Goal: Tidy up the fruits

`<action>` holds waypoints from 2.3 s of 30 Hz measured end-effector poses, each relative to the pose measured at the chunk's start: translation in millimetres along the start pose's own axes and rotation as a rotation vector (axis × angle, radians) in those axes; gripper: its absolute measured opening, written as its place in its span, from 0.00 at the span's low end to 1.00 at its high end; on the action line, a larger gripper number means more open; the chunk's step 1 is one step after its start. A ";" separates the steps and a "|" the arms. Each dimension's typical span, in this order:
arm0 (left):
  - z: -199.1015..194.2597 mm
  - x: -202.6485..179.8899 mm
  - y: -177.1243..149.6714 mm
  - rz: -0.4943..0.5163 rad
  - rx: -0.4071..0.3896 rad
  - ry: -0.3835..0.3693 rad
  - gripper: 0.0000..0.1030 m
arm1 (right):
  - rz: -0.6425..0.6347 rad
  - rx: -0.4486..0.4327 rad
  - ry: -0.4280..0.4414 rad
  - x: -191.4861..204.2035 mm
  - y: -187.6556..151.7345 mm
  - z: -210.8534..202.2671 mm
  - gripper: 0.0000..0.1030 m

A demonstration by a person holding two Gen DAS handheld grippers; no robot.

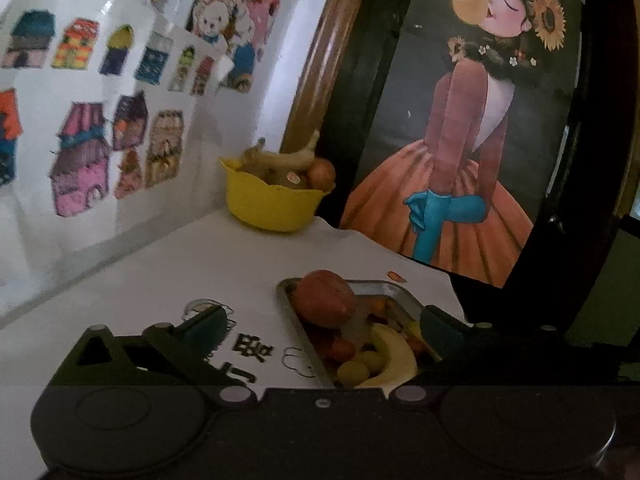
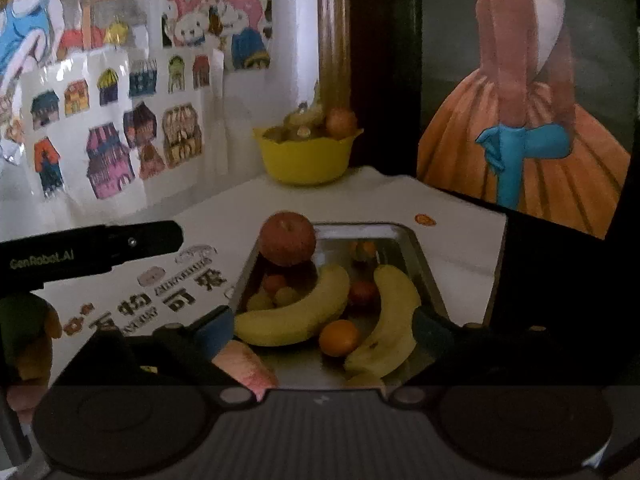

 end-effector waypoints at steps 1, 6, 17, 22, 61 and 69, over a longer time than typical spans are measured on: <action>-6.0 1.8 0.4 0.003 -0.006 0.004 0.99 | 0.010 -0.014 -0.003 2.1 -1.5 -6.1 0.98; -31.4 7.9 -0.4 0.028 -0.030 0.023 0.99 | 0.028 -0.063 -0.021 14.0 -8.8 -31.8 1.00; -89.1 28.0 -19.4 0.067 -0.058 0.051 0.99 | 0.050 -0.145 -0.088 50.5 -46.3 -83.6 1.00; -108.5 36.5 -35.2 0.080 -0.053 0.063 0.99 | 0.068 -0.189 -0.115 65.5 -67.6 -100.9 1.00; -170.1 57.5 -115.8 0.108 -0.060 0.220 0.99 | 0.157 -0.341 -0.179 92.5 -163.2 -130.6 1.00; -168.3 60.3 -120.9 0.097 -0.060 0.223 0.99 | 0.158 -0.332 -0.177 90.7 -167.2 -128.1 1.00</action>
Point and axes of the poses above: each gripper's, at about its wrist camera, not at the fingertips, and z roughly the way its jaws point, x to its left, y to its top, the point moved 1 cm from there along z, roughly the way its jaws point, and after that the axes turned 8 degrees about z, right-handed, at the moved point
